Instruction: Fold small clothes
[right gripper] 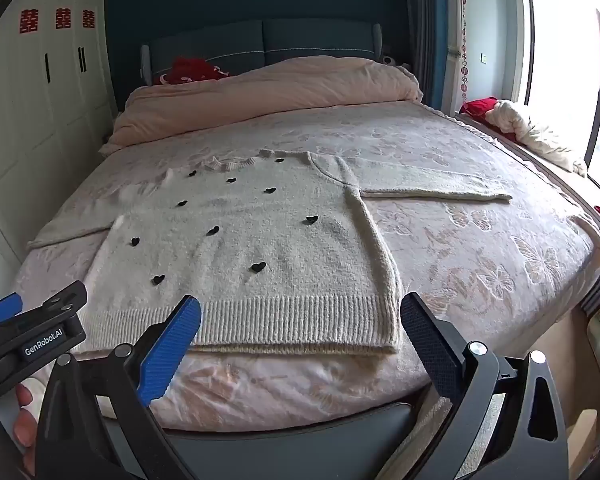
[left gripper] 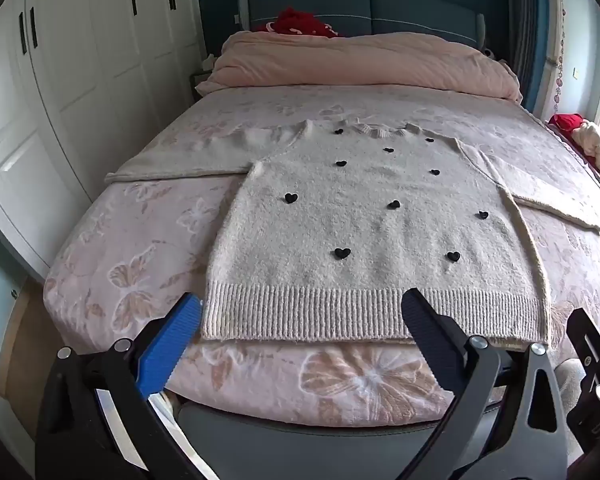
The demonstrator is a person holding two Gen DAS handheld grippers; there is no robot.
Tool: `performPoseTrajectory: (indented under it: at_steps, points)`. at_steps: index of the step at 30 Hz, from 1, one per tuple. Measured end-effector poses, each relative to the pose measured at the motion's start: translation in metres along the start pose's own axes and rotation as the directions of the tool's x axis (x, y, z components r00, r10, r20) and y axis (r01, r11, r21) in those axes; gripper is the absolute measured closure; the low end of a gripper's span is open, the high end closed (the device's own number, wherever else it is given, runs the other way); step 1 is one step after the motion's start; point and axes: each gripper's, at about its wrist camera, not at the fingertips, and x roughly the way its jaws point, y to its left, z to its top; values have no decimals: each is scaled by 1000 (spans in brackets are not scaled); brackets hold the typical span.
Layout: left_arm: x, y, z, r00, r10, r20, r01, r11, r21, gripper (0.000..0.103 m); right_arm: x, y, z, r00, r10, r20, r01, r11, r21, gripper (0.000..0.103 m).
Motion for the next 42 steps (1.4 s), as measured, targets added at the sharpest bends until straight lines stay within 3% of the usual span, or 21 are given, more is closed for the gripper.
performPoseTrajectory:
  at_steps: [42]
  points:
    - [-2,-5,-1,1000,2,-8,-2,1000,19,5,-6,6,1,999,30,10,-30,1000,-2,5]
